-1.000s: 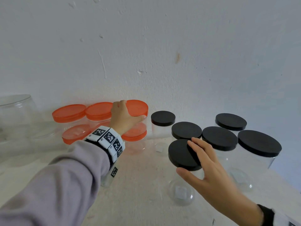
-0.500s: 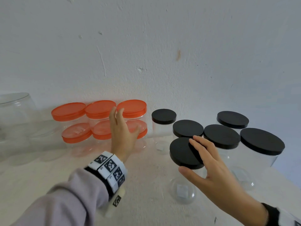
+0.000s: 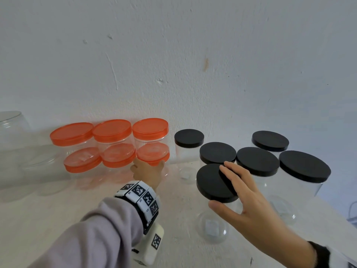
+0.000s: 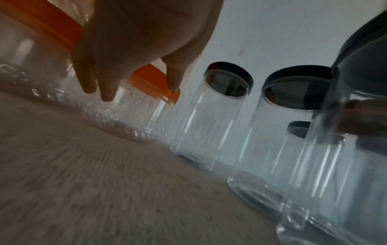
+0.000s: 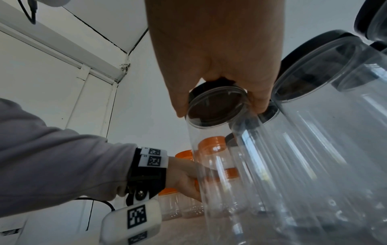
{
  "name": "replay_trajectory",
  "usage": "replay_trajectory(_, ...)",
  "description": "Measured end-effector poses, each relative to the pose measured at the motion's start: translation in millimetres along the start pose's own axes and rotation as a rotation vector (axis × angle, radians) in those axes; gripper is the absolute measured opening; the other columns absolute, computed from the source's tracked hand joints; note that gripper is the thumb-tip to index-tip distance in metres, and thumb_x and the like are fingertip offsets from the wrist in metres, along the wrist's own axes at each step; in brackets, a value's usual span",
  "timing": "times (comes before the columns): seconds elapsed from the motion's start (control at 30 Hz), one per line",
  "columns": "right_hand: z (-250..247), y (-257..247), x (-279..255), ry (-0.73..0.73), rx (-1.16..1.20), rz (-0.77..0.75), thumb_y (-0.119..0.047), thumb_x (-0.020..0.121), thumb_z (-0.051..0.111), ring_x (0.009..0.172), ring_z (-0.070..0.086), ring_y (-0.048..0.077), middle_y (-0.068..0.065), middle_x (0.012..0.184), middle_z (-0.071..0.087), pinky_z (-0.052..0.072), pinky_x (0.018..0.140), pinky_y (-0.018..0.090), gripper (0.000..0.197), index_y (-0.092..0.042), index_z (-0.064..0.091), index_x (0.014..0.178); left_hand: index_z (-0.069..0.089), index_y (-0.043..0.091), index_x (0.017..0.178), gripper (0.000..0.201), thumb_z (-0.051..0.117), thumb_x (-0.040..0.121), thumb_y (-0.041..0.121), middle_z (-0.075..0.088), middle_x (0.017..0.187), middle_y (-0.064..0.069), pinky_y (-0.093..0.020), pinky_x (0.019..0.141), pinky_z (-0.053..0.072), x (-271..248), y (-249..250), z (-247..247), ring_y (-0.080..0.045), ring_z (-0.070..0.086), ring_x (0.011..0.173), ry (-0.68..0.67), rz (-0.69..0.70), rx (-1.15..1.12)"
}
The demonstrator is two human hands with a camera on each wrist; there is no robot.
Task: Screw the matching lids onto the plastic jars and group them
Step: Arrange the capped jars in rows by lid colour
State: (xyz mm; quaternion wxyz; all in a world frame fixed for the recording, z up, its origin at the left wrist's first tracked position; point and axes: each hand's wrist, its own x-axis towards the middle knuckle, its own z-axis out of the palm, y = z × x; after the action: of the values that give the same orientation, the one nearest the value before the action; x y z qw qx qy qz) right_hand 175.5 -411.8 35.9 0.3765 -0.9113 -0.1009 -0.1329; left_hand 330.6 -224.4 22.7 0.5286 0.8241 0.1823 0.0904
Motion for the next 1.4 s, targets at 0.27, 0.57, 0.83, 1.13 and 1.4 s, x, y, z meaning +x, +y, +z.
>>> replay_trajectory(0.27,0.3,-0.1,0.5,-0.007,-0.002,-0.018,-0.077,0.067,0.042,0.127,0.011,-0.026,-0.049,0.136,0.003,0.019,0.089,-0.009,0.068,-0.059,0.014,0.126,0.021,-0.003,0.143,0.083,0.072,0.083,0.024,0.034,0.143,-0.022,-0.04,0.106,0.028,15.0,-1.0,9.8,-0.034,0.033,0.132,0.054,0.04,-0.02)
replay_trajectory(0.57,-0.2,-0.6,1.4,-0.011,-0.009,-0.038,-0.075,0.068,0.041,0.127,0.01,-0.025,-0.049,0.135,0.001,0.019,0.09,-0.009,0.069,-0.057,0.011,0.127,0.019,0.0,0.145,0.086,0.073,0.081,0.018,0.029,0.146,-0.021,-0.042,0.109,0.026,17.6,-2.7,12.0,-0.033,0.029,0.134,0.105,0.1,-0.046)
replay_trajectory(0.83,0.0,-0.8,0.7,-0.006,-0.004,-0.039,-0.075,0.068,0.041,0.128,0.01,-0.024,-0.048,0.135,0.002,0.017,0.091,-0.008,0.071,-0.055,0.012,0.129,0.046,0.011,0.115,0.04,0.068,0.085,0.023,0.044,0.109,0.001,-0.012,0.084,0.03,-9.2,26.2,3.2,-0.016,0.042,0.104,0.066,0.8,-0.041)
replay_trajectory(1.13,-1.5,-3.4,-0.2,-0.035,0.003,-0.024,-0.072,0.07,0.043,0.127,0.006,-0.025,-0.048,0.135,-0.004,0.014,0.095,-0.007,0.074,-0.053,0.009,0.132,0.022,0.018,0.149,0.083,0.065,0.084,0.047,0.028,0.153,-0.001,-0.028,0.105,0.028,24.5,113.6,-5.3,-0.018,0.031,0.138,-0.646,0.775,0.743)
replay_trajectory(1.4,-0.4,1.2,0.2,-0.045,-0.017,-0.03,-0.057,0.083,0.056,0.128,0.001,-0.025,-0.047,0.135,-0.011,0.012,0.096,-0.007,0.07,-0.056,0.001,0.127,0.052,0.015,0.108,0.046,0.069,0.08,0.048,0.059,0.103,-0.003,-0.024,0.067,0.043,35.5,132.0,11.8,-0.016,0.055,0.088,-0.754,0.763,0.99)
